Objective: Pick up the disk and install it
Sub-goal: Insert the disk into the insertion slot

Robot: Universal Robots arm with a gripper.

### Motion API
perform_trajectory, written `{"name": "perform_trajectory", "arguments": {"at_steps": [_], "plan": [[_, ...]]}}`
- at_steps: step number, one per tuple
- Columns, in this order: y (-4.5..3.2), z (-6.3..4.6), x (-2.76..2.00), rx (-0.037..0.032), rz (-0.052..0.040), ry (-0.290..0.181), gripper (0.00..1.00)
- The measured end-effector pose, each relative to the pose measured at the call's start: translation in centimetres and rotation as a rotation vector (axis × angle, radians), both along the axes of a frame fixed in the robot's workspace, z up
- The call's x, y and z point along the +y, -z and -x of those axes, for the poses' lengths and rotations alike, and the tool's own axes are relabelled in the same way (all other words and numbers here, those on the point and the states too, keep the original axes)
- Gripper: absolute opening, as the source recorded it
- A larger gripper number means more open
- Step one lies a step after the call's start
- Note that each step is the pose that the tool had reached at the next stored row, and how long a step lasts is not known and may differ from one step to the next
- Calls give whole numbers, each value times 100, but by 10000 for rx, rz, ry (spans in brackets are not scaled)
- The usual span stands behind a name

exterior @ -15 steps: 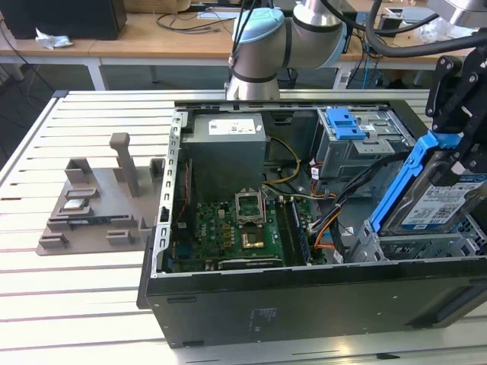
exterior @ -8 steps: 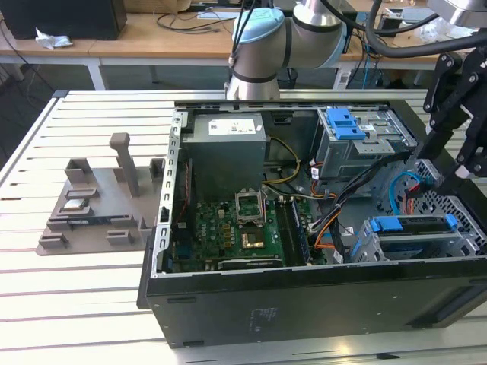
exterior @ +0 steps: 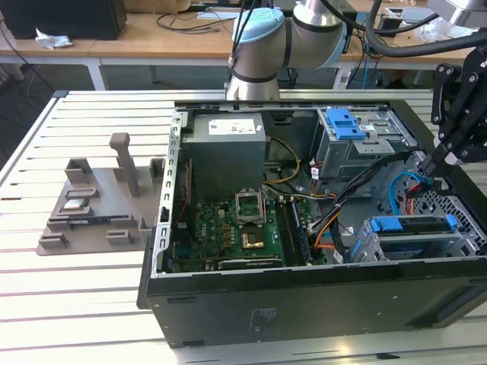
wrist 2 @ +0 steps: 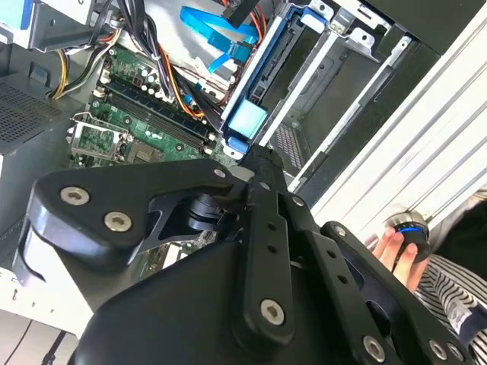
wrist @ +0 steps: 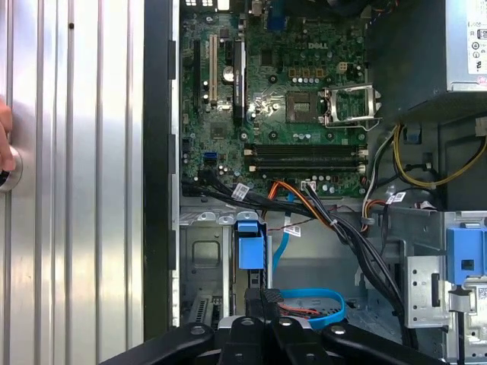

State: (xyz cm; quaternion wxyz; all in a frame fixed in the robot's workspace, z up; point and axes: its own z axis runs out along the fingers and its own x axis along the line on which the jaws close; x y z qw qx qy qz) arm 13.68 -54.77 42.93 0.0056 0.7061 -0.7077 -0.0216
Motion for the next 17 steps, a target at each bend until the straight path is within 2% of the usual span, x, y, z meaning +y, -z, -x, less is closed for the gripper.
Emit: {"name": "perform_trajectory", "arguments": {"at_steps": [9,17], "plan": [[2,-3,0,0,2,0,11],[13,-50,3,2,4,1,11]]}}
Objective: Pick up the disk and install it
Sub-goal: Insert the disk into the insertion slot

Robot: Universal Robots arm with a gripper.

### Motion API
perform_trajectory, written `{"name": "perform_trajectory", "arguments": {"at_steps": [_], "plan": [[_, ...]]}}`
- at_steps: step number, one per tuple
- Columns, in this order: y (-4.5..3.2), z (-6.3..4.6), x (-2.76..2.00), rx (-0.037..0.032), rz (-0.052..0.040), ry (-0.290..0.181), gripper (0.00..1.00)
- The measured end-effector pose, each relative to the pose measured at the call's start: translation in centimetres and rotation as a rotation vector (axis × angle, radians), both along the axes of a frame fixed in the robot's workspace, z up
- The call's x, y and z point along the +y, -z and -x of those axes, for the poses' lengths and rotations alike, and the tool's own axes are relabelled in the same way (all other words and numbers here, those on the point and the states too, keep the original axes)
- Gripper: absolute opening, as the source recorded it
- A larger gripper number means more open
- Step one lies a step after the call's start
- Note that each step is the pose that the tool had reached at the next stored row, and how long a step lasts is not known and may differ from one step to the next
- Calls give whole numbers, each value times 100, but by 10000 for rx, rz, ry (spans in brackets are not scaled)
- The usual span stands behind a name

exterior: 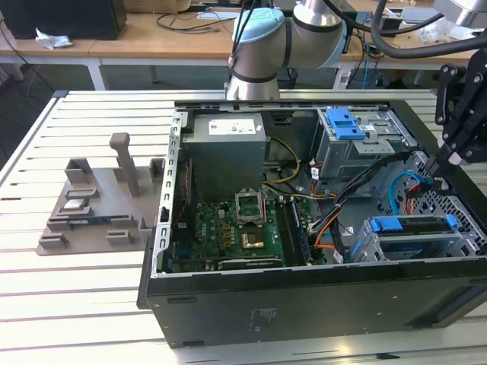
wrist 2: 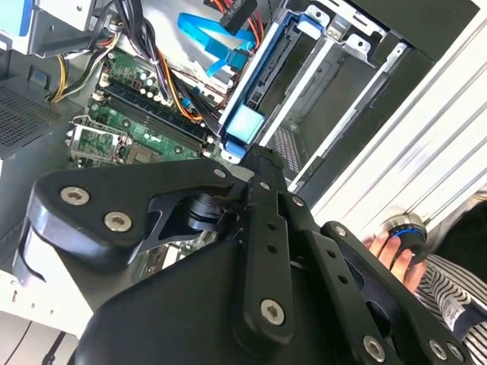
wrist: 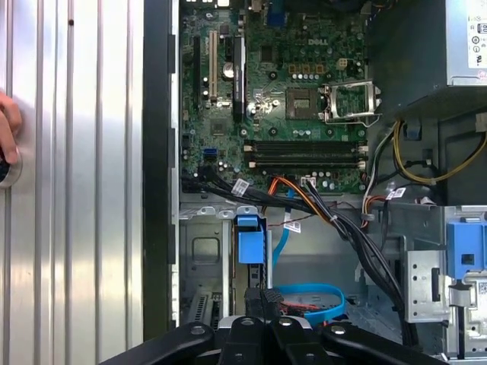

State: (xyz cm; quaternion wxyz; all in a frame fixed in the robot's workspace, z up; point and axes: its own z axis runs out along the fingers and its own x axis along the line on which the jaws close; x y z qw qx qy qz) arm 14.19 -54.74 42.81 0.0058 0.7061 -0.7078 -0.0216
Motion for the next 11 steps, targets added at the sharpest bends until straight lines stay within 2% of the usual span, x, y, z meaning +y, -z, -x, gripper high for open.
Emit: {"name": "perform_trajectory", "arguments": {"at_steps": [6,11], "plan": [[34,-27,6,14,0,-1,11],[76,-112,52,44,0,-1,11]]}}
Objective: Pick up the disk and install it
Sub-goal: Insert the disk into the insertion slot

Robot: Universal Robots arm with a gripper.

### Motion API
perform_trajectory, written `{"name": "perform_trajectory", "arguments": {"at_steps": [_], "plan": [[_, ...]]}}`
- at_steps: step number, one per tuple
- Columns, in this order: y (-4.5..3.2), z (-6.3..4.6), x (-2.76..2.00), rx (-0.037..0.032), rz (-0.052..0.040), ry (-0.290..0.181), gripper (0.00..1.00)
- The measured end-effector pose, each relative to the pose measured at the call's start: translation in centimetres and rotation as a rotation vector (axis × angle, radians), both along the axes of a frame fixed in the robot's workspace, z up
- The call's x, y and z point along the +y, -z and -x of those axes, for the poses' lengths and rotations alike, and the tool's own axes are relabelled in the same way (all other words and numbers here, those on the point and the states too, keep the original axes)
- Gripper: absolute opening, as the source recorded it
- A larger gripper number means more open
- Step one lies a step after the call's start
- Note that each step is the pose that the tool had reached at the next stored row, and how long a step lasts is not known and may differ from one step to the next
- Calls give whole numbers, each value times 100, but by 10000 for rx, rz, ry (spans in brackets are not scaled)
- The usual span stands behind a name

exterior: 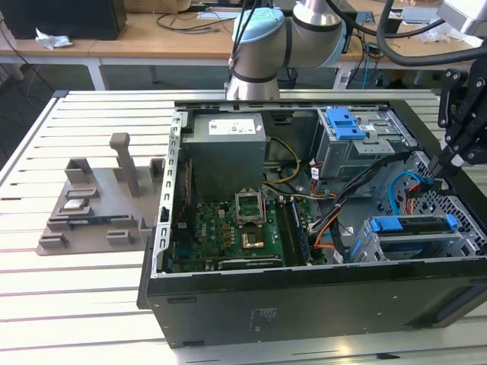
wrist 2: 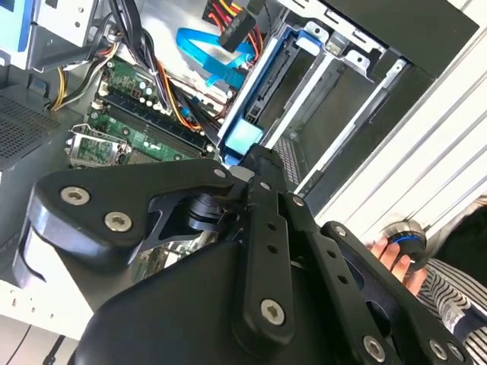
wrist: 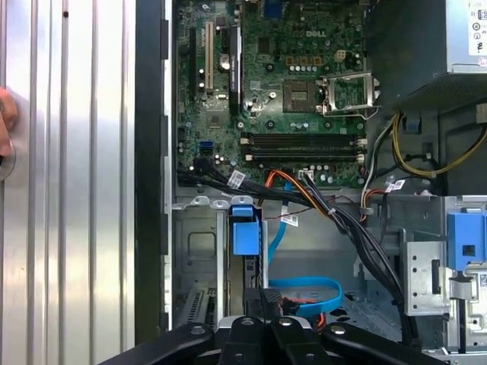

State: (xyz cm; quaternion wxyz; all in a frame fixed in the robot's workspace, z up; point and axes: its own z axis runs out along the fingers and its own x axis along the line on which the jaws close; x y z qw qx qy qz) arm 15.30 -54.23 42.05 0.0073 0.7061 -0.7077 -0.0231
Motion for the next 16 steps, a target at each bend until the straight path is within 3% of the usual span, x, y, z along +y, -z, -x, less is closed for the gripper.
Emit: {"name": "perform_trajectory", "arguments": {"at_steps": [10,16], "plan": [[179,-249,19,170,8,0,11],[188,-275,19,179,6,0,11]]}}
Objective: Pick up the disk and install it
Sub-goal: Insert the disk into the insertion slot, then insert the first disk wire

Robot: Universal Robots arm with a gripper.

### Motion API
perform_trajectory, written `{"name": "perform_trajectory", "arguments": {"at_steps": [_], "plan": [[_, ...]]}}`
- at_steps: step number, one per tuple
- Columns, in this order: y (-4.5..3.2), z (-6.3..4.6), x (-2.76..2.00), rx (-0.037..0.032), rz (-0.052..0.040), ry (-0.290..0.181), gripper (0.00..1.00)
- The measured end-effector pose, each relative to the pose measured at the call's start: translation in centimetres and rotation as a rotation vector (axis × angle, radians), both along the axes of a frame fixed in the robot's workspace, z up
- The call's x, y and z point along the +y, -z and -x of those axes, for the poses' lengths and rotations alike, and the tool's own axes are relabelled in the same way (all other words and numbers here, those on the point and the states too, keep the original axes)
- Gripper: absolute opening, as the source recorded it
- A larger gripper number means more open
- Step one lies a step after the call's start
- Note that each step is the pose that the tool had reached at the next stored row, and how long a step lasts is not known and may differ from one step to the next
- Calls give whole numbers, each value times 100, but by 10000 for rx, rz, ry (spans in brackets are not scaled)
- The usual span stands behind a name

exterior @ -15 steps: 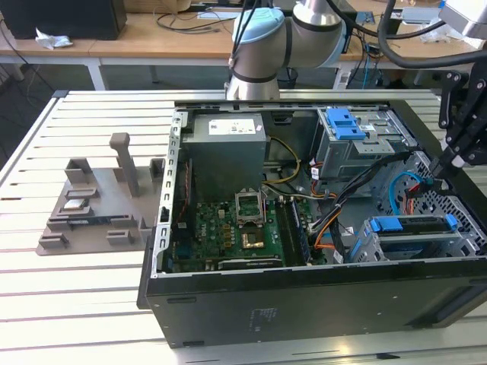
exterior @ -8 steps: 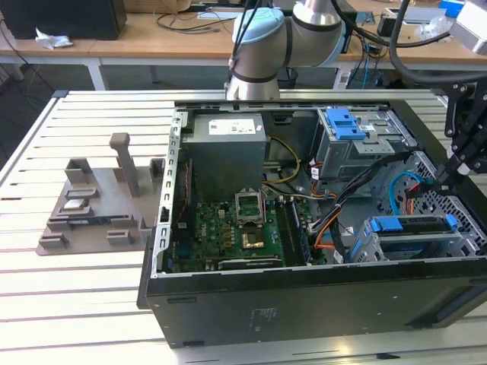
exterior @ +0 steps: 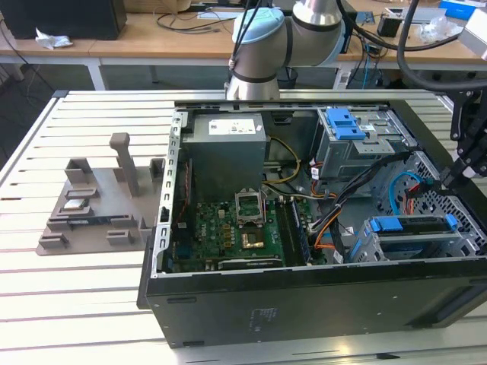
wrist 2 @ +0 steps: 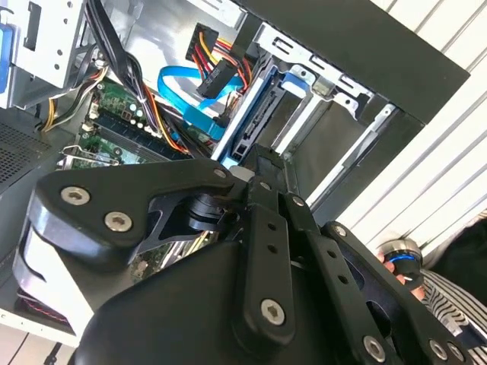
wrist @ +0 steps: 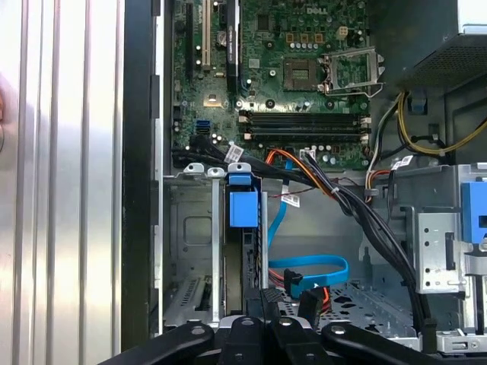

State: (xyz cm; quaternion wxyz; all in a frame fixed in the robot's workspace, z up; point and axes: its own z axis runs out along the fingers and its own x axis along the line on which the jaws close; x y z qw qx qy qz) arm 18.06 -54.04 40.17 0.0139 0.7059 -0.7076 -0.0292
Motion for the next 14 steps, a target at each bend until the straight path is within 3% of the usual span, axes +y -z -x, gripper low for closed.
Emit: {"name": "perform_trajectory", "arguments": {"at_steps": [8,11,14], "plan": [[0,-3,0,0,0,1,11],[0,-3,0,0,0,0,29],[0,-5,0,0,0,0,36]]}}
